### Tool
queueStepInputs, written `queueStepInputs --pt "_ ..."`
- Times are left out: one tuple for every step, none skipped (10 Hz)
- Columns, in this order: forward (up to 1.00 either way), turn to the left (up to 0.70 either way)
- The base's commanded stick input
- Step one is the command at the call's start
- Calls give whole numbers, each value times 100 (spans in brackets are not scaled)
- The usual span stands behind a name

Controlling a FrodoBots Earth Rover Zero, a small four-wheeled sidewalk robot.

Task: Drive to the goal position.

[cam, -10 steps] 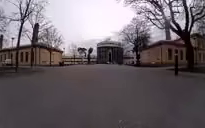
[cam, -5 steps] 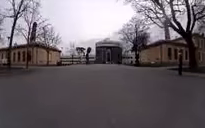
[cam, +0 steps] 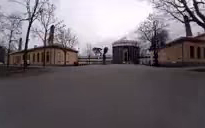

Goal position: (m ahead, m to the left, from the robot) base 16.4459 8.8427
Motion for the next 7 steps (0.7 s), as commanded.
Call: queueStepInputs --pt "100 0" --pt "100 0" --pt "100 0" --pt "100 0" --pt "100 0" --pt "100 0" --pt "100 0"
